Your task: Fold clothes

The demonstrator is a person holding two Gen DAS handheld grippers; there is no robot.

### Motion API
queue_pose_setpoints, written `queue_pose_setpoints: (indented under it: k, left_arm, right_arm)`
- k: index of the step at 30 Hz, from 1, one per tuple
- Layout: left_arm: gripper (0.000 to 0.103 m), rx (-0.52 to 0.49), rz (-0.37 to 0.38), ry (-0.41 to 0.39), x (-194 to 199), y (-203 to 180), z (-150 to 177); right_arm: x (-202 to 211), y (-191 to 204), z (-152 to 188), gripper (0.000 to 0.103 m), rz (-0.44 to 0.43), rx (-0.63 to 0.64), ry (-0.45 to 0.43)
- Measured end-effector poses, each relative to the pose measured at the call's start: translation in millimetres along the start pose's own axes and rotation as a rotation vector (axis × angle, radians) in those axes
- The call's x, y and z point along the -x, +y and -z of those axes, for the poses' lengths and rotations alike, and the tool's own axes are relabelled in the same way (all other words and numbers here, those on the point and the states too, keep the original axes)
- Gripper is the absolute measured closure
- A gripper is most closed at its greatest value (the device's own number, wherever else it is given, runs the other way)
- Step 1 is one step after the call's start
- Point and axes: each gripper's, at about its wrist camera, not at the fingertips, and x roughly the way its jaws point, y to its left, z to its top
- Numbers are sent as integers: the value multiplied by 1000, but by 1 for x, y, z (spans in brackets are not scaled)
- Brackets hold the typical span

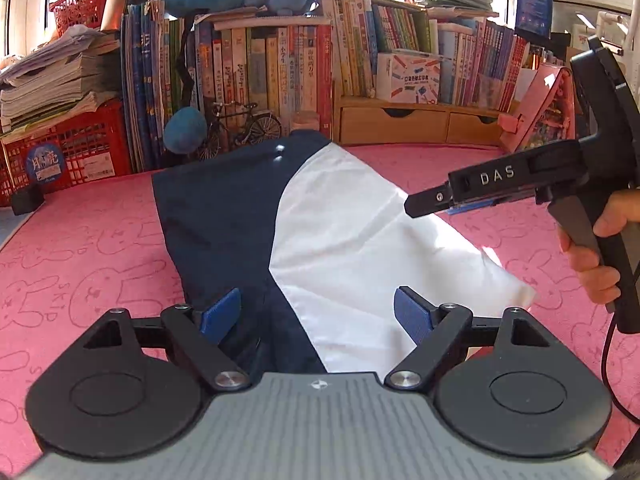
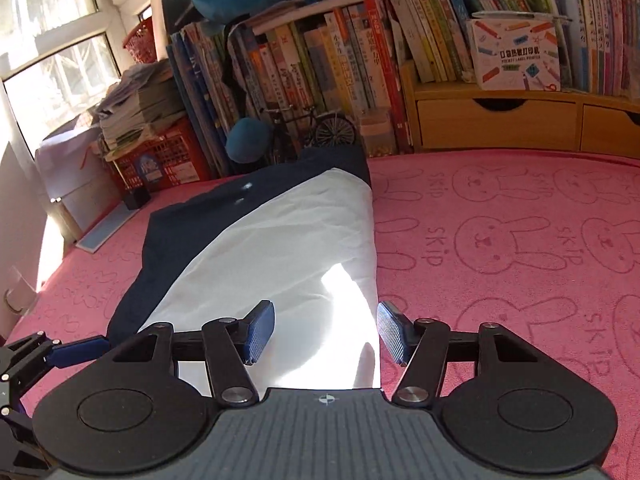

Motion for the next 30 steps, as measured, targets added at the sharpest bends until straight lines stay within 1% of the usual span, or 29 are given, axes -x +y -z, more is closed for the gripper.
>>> queue_pose_setpoints:
  k: [2, 3, 6, 8, 11, 12, 14, 15, 17, 19, 20, 22, 25, 27, 29, 30]
  left_arm:
    - [17, -28, -6, -17, 0, 4, 13]
    - [17, -44, -8, -29, 1, 6, 19]
    - [17, -41, -2, -29, 2, 9, 21]
    - [17, -37, 6, -29, 3, 11, 22]
    - [17, -35, 17, -29, 3, 12, 21]
    - [17, -32, 22, -30, 3, 12, 21]
    - [17, -27, 30, -31, 3, 13, 21]
    - [17, -25, 32, -32, 4, 14, 21]
    - [16, -22, 36, -32, 4, 14, 21]
    - [15, -22, 39, -31, 3, 14, 21]
    - [14, -23, 40, -30, 3, 14, 21]
    - [13, -23, 44, -29, 3, 14, 21]
    - [10, -24, 49, -27, 3, 14, 21]
    - [10, -23, 48, -28, 3, 14, 22]
    - [10, -21, 47, -27, 3, 14, 21]
    - [10, -20, 46, -27, 3, 14, 21]
  right_arm:
    - [-29, -3, -16, 52, 8, -29, 39]
    - [-43, -3, -24, 52, 27, -27, 51]
    - [-84, -6, -51, 52, 79, -27, 81]
    - [-108, -12, -71, 52, 89, -54, 97]
    - [-138, -18, -98, 54, 120, -83, 92]
    - [-150, -20, -105, 58, 142, -76, 91]
    - [-176, -21, -117, 58, 203, -48, 110]
    - [-188, -24, -119, 58, 223, -55, 127]
    - [-196, -26, -122, 58, 225, -42, 90]
    - [-191, -25, -122, 58, 208, -43, 79]
    - [-182, -25, -119, 58, 188, -45, 61]
    - [-154, -25, -113, 56, 135, -11, 16]
    - [-102, -20, -98, 50, 60, 66, -41]
    - [-62, -10, -76, 48, -1, 139, -56]
    - [-23, 0, -47, 48, -38, 220, -51]
    - [-6, 1, -31, 48, -59, 234, -42]
